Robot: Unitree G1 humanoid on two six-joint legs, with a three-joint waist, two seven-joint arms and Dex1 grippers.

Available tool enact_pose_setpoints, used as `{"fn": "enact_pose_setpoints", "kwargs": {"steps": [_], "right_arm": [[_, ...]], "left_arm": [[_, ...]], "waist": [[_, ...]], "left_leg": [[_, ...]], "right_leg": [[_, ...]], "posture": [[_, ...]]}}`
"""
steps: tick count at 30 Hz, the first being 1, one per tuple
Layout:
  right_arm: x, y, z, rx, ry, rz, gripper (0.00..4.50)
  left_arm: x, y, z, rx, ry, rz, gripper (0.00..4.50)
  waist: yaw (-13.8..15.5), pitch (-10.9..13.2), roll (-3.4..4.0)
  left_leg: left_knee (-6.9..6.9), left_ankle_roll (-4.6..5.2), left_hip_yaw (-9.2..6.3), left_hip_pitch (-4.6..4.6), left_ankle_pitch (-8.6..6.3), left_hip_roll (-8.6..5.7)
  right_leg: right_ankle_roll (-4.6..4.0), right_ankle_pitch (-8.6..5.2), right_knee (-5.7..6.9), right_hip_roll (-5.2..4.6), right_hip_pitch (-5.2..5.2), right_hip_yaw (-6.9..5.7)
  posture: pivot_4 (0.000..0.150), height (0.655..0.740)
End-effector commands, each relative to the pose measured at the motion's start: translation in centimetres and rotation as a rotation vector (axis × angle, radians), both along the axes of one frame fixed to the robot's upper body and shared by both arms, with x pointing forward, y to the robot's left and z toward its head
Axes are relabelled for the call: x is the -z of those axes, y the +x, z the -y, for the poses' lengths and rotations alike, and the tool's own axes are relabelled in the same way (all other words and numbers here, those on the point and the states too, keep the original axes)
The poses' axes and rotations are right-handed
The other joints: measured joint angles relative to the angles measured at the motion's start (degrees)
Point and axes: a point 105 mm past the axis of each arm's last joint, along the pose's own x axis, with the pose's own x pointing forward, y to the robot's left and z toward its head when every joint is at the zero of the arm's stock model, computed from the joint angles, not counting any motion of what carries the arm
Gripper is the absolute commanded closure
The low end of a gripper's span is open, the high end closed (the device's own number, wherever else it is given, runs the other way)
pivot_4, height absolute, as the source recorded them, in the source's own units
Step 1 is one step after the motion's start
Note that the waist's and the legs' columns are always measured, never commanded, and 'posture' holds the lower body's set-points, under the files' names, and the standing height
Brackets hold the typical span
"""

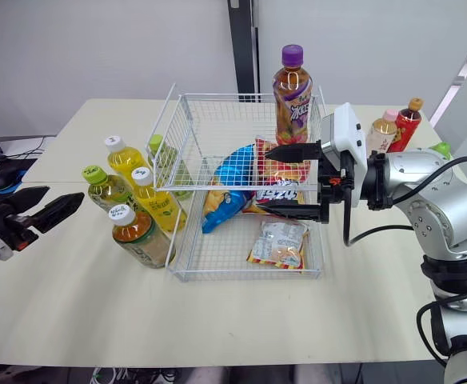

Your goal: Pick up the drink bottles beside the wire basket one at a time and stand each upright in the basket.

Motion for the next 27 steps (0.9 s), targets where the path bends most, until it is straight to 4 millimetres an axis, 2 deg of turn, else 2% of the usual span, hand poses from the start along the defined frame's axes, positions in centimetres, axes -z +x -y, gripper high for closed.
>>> {"fn": "enact_pose_setpoints", "kwargs": {"steps": [1, 5, 15, 27], "right_arm": [[-0.4, -0.2, -0.1, -0.001, -0.003, 0.049, 0.00], [-0.3, 0.1, -0.2, 0.002, -0.008, 0.052, 0.00], [-0.2, 0.6, -0.4, -0.003, -0.005, 0.050, 0.00], [0.1, 0.6, -0.5, 0.000, 0.000, 0.045, 0.00]], "left_arm": [[-1.2, 1.0, 0.0, -0.034, 0.027, 0.065, 0.03], [-1.8, 2.5, 0.4, -0.045, 0.017, 0.094, 0.03], [-1.2, 6.1, 0.3, -0.076, 0.040, 0.035, 0.03], [-1.0, 7.7, 1.2, -0.029, 0.091, 0.049, 0.03]], "waist": [[0.0, 0.0, 0.00], [0.0, 0.0, 0.00], [0.0, 0.0, 0.00], [-0.1, 0.0, 0.00]], "left_leg": [[0.00, 0.00, 0.00, 0.00, 0.00, 0.00], [0.00, 0.00, -0.01, 0.00, 0.00, -0.03], [-0.01, 0.00, -0.01, 0.00, 0.00, -0.09], [-0.04, 0.00, -0.02, -0.01, 0.00, -0.12]], "right_leg": [[0.00, 0.00, 0.00, 0.00, 0.00, 0.00], [0.00, 0.00, 0.00, 0.01, 0.00, -0.01], [0.02, 0.01, 0.03, 0.10, 0.00, -0.04], [0.02, 0.01, 0.02, 0.10, -0.01, -0.04]], "posture": [[0.150, 0.7400], [0.150, 0.7400], [0.150, 0.7400], [0.150, 0.7400]]}}
